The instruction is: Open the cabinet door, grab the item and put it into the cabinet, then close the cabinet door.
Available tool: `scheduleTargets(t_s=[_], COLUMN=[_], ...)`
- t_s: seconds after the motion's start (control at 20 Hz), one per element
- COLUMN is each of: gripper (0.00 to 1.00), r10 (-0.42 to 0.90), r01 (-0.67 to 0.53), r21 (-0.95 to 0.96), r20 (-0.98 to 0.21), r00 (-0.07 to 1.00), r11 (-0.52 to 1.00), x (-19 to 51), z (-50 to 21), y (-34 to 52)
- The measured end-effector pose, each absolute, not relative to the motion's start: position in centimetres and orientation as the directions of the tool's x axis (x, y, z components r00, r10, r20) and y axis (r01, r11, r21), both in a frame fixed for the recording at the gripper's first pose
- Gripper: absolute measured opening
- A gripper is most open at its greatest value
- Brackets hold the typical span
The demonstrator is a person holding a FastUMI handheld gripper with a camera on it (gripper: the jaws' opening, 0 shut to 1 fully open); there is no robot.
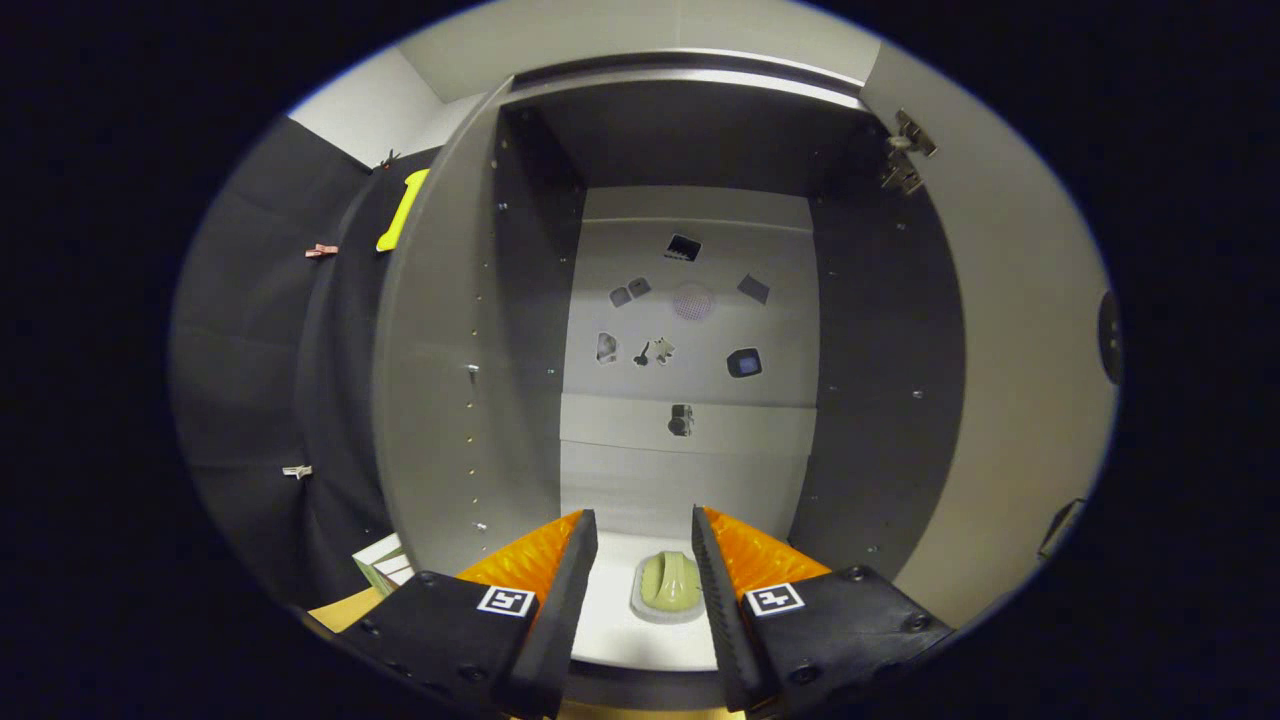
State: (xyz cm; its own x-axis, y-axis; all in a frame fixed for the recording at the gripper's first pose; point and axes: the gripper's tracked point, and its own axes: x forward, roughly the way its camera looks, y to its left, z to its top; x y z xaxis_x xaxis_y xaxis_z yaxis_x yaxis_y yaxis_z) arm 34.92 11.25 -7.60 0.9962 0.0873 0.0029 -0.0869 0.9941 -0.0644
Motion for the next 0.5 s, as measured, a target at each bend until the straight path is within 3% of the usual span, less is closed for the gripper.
scheduleTargets(t_s=[0.25, 0.5], gripper=[0.66, 0.77], r10=[0.064, 0.040], r01=[-0.065, -0.041], r21=[-0.046, -0.061], r20=[-0.017, -0.013], r00=[0.998, 0.999], r11=[0.997, 0.997], x=[26.1, 18.2], z=[-8.2, -7.5], y=[13.0, 14.3])
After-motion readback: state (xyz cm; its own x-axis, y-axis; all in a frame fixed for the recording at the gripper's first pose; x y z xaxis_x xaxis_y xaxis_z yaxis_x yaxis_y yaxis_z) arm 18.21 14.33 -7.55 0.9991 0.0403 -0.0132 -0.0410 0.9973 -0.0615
